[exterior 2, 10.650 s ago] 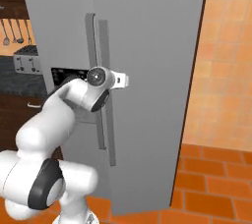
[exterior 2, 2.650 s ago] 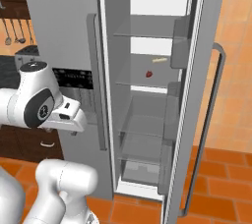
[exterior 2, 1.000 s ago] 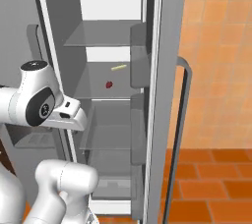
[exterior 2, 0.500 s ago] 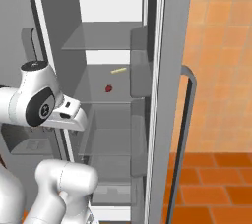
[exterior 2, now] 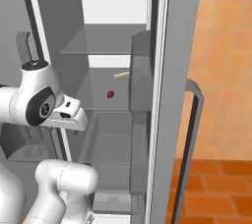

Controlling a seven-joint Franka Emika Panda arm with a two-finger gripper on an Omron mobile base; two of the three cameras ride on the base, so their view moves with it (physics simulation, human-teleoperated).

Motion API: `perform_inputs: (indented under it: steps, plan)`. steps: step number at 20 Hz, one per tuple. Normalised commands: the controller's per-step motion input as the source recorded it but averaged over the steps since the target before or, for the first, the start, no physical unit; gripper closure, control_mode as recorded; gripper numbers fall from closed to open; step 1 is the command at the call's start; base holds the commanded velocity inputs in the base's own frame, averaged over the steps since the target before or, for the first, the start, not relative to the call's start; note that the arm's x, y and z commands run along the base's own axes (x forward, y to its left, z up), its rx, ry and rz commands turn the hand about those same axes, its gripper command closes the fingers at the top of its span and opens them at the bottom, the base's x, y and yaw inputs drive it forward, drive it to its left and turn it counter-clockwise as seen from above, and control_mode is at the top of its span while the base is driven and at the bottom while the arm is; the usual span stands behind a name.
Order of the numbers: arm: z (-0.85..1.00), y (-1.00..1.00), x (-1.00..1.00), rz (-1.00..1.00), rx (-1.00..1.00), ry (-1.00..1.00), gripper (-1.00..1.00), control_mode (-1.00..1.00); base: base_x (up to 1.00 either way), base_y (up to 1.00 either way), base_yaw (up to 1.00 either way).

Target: Take the strawberry from the fridge and place it on top of the pancake, located on the dining counter.

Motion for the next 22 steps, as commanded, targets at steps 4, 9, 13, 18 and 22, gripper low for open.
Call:
perform_inputs:
  steps: [4, 9, 13, 18, 22]
  plan:
    - [0.0, 0.0, 0.0, 0.0, 0.0, 0.0, -1.0, 1.0, 0.12, -0.29, 0.12]
    - [0.0, 0.0, 0.0, 0.0, 0.0, 0.0, -1.0, 1.0, 0.18, -0.38, 0.11]
    - [0.0, 0.0, 0.0, 0.0, 0.0, 0.0, -1.0, 1.0, 0.03, -0.48, 0.02]
    - [0.0, 0.0, 0.0, 0.0, 0.0, 0.0, -1.0, 1.0, 0.06, -0.1, 0.0]
    - [0.0, 0.0, 0.0, 0.0, 0.0, 0.0, -1.0, 1.0, 0.02, -0.01, 0.0]
